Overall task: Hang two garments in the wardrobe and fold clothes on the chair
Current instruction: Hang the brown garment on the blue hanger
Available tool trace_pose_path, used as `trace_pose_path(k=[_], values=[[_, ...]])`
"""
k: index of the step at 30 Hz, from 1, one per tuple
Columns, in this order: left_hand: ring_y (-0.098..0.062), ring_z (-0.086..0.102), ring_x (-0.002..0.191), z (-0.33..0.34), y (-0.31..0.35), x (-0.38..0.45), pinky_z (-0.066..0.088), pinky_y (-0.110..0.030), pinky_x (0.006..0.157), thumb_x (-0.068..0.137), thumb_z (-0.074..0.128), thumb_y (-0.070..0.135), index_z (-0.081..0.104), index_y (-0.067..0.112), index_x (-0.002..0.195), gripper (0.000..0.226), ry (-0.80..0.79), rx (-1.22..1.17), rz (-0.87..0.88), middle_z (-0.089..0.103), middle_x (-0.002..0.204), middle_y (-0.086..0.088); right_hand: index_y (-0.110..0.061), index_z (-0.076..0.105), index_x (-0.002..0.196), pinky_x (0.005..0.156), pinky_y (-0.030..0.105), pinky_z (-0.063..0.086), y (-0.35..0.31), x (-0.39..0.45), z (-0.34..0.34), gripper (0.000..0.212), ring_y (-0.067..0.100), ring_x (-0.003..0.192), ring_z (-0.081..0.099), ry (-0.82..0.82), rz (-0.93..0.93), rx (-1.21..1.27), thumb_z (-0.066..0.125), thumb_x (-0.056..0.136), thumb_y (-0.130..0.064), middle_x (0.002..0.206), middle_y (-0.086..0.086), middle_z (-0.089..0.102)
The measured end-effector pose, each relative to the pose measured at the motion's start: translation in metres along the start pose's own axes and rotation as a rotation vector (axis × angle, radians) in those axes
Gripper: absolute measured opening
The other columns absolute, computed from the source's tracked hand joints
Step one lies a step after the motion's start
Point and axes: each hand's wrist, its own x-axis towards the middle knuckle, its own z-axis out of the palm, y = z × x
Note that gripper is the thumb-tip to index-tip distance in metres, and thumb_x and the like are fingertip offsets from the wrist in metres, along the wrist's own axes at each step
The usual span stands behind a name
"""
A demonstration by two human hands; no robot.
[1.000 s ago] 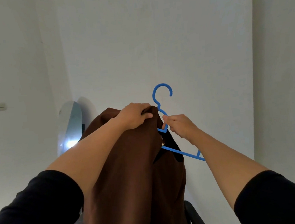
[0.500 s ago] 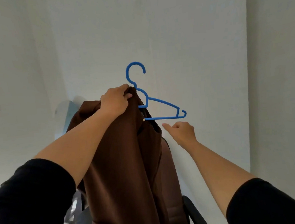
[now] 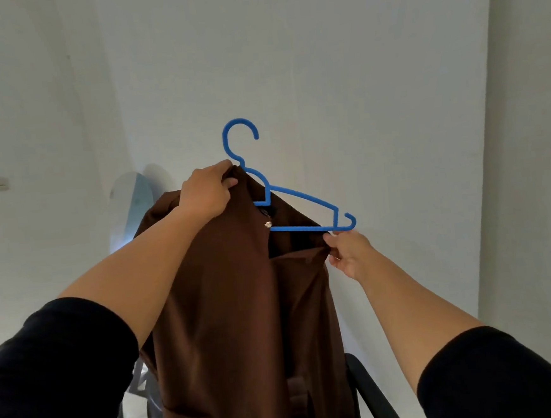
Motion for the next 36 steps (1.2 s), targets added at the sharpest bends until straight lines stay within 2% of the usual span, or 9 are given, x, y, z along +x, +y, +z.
trace_pose_path(k=[5, 10, 13, 17, 19, 23, 25, 31, 36], values=[[-0.035, 0.056, 0.091, 0.004, -0.031, -0.003, 0.046, -0.046, 0.084, 0.095, 0.047, 0.017, 0.055, 0.012, 0.105, 0.013, 0.023, -0.109, -0.112, 0.063, 0.097, -0.017, -0.014, 0.059, 0.099, 0.063, 0.025, 0.041, -0.006, -0.013, -0.011, 0.013, 0.016, 0.076, 0.055, -0.291, 0.054, 0.334, 0.046, 0.097, -0.012, 0.087, 0.007, 0.061], [-0.036, 0.056, 0.094, 0.012, -0.045, -0.007, 0.045, -0.044, 0.085, 0.096, 0.047, 0.014, 0.055, 0.009, 0.111, 0.018, 0.019, -0.115, -0.157, 0.063, 0.102, -0.019, -0.015, 0.062, 0.104, 0.089, 0.035, 0.046, -0.008, -0.013, -0.016, 0.052, 0.024, 0.096, 0.059, -0.430, 0.055, 0.244, 0.047, 0.084, -0.061, 0.103, 0.011, 0.065], [-0.036, 0.056, 0.094, 0.016, -0.048, -0.008, 0.046, -0.044, 0.085, 0.096, 0.046, 0.012, 0.055, 0.009, 0.112, 0.019, 0.021, -0.118, -0.170, 0.064, 0.103, -0.018, -0.015, 0.067, 0.095, 0.078, 0.032, 0.048, -0.008, -0.012, -0.018, 0.043, 0.023, 0.088, 0.058, -0.460, 0.047, 0.183, 0.064, 0.074, -0.052, 0.099, 0.011, 0.063], [-0.034, 0.056, 0.090, 0.020, -0.054, -0.008, 0.046, -0.042, 0.083, 0.096, 0.045, 0.011, 0.056, 0.009, 0.110, 0.018, 0.022, -0.117, -0.159, 0.064, 0.100, -0.017, -0.015, 0.078, 0.078, 0.064, 0.028, 0.054, -0.005, -0.006, -0.021, 0.054, 0.024, 0.092, 0.047, -0.605, 0.027, 0.138, 0.094, 0.033, -0.041, 0.098, 0.009, 0.055], [-0.034, 0.056, 0.090, 0.021, -0.057, -0.007, 0.046, -0.042, 0.084, 0.096, 0.044, 0.012, 0.055, 0.010, 0.111, 0.018, 0.022, -0.116, -0.161, 0.064, 0.100, -0.017, -0.016, 0.076, 0.080, 0.064, 0.026, 0.054, -0.006, -0.003, -0.021, 0.052, 0.021, 0.088, 0.052, -0.620, -0.022, 0.064, 0.093, 0.037, -0.038, 0.093, 0.006, 0.059], [-0.033, 0.057, 0.089, 0.024, -0.056, -0.005, 0.048, -0.045, 0.085, 0.097, 0.045, 0.012, 0.056, 0.010, 0.111, 0.018, 0.017, -0.108, -0.135, 0.064, 0.099, -0.016, -0.008, 0.065, 0.088, 0.069, 0.026, 0.058, -0.012, -0.002, -0.014, 0.009, 0.018, 0.084, 0.062, -0.560, -0.142, -0.074, 0.063, 0.084, -0.016, 0.093, 0.007, 0.064], [-0.033, 0.059, 0.089, 0.026, -0.054, -0.004, 0.050, -0.046, 0.084, 0.096, 0.044, 0.011, 0.056, 0.012, 0.111, 0.019, 0.031, -0.107, -0.127, 0.066, 0.100, -0.015, -0.008, 0.064, 0.087, 0.071, 0.026, 0.059, -0.015, 0.000, -0.010, 0.010, 0.017, 0.083, 0.062, -0.503, -0.204, -0.173, 0.055, 0.091, -0.011, 0.093, 0.007, 0.064], [-0.032, 0.058, 0.096, 0.025, -0.062, 0.003, 0.045, -0.038, 0.084, 0.096, 0.042, 0.006, 0.057, 0.009, 0.112, 0.022, 0.055, -0.151, -0.194, 0.065, 0.104, -0.015, -0.010, 0.065, 0.102, 0.085, 0.032, 0.054, -0.022, -0.002, -0.012, 0.018, 0.019, 0.094, 0.061, -0.646, -0.130, -0.166, 0.059, 0.085, -0.014, 0.102, 0.006, 0.064], [-0.030, 0.054, 0.091, 0.026, -0.069, 0.003, 0.038, -0.030, 0.082, 0.096, 0.043, 0.005, 0.057, 0.003, 0.111, 0.021, 0.074, -0.181, -0.211, 0.063, 0.105, -0.020, -0.014, 0.076, 0.091, 0.074, 0.026, 0.057, -0.019, -0.004, -0.009, 0.033, 0.015, 0.084, 0.067, -0.713, -0.072, -0.124, 0.075, 0.058, -0.022, 0.097, 0.004, 0.068]])
